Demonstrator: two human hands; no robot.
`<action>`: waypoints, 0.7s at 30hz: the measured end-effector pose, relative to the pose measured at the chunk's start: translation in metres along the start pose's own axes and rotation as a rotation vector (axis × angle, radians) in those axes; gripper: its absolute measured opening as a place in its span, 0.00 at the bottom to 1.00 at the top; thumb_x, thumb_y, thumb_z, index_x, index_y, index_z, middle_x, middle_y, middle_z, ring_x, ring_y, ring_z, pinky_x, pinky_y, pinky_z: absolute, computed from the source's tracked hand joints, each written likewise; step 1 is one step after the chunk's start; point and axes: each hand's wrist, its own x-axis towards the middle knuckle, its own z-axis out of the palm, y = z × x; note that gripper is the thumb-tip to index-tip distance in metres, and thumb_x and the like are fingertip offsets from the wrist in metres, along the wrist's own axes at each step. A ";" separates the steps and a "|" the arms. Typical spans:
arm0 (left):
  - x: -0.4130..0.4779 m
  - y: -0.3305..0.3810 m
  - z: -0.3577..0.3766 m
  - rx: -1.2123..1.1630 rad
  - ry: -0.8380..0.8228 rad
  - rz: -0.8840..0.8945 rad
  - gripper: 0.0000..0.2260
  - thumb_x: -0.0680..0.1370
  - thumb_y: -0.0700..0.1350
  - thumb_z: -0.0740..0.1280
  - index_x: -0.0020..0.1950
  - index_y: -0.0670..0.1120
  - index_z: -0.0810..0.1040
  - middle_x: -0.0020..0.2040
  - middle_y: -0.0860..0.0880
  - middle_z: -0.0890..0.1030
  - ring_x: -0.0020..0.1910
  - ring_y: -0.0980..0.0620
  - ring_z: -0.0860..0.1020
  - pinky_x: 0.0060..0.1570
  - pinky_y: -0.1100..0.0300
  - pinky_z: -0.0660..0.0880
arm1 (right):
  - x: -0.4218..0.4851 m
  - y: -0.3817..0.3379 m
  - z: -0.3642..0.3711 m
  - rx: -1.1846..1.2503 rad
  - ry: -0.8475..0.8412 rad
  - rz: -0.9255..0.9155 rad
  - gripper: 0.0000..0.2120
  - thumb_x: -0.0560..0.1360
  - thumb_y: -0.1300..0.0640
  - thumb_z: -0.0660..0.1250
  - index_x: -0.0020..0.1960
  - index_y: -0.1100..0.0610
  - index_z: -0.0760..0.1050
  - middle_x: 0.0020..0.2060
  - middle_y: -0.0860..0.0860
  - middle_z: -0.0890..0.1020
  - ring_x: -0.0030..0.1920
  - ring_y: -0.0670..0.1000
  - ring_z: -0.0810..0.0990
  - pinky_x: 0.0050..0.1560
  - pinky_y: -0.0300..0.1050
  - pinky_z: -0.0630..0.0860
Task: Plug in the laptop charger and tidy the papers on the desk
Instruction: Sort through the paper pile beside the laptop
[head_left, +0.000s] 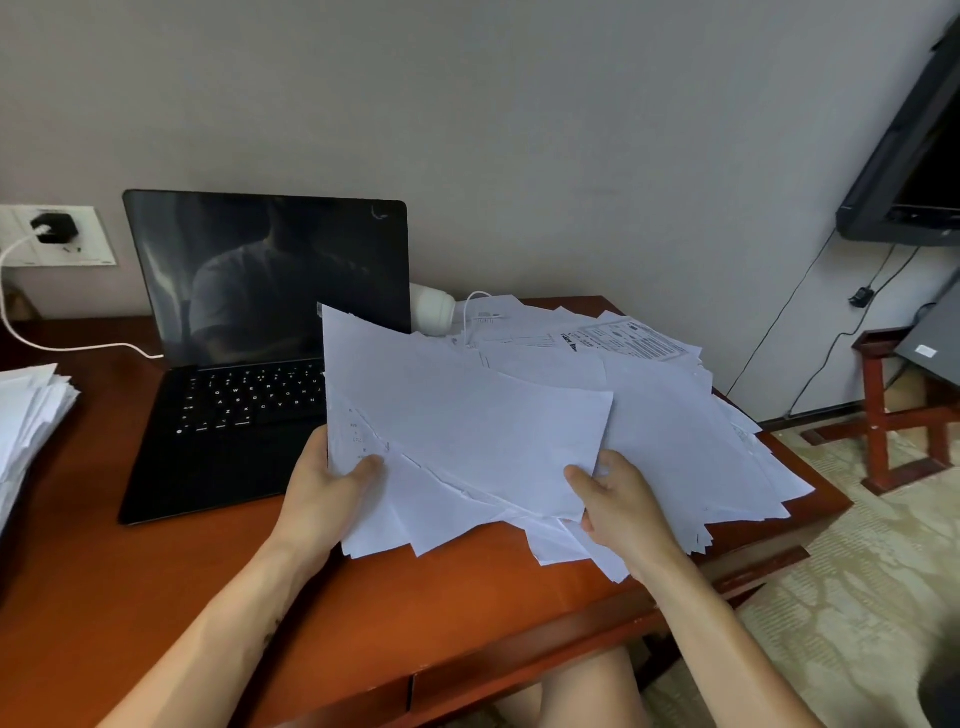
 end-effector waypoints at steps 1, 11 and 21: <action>0.000 0.000 0.000 -0.002 0.005 -0.002 0.16 0.81 0.40 0.70 0.66 0.54 0.74 0.58 0.53 0.83 0.56 0.51 0.84 0.51 0.55 0.81 | 0.001 0.000 -0.004 -0.037 0.021 -0.024 0.05 0.82 0.56 0.64 0.51 0.57 0.76 0.30 0.47 0.77 0.26 0.46 0.73 0.30 0.43 0.73; 0.001 0.000 -0.002 0.084 0.001 0.015 0.16 0.82 0.40 0.67 0.68 0.53 0.74 0.60 0.53 0.83 0.58 0.50 0.83 0.56 0.49 0.81 | 0.012 -0.006 -0.022 -0.196 0.538 -0.579 0.08 0.83 0.54 0.65 0.45 0.55 0.76 0.29 0.49 0.76 0.29 0.50 0.70 0.29 0.43 0.75; 0.000 0.001 -0.003 0.056 0.002 0.001 0.14 0.83 0.40 0.66 0.67 0.52 0.74 0.60 0.51 0.83 0.56 0.50 0.83 0.53 0.51 0.82 | 0.030 0.028 -0.009 -0.718 0.391 -1.037 0.14 0.71 0.71 0.75 0.52 0.55 0.86 0.56 0.50 0.84 0.55 0.53 0.80 0.56 0.48 0.74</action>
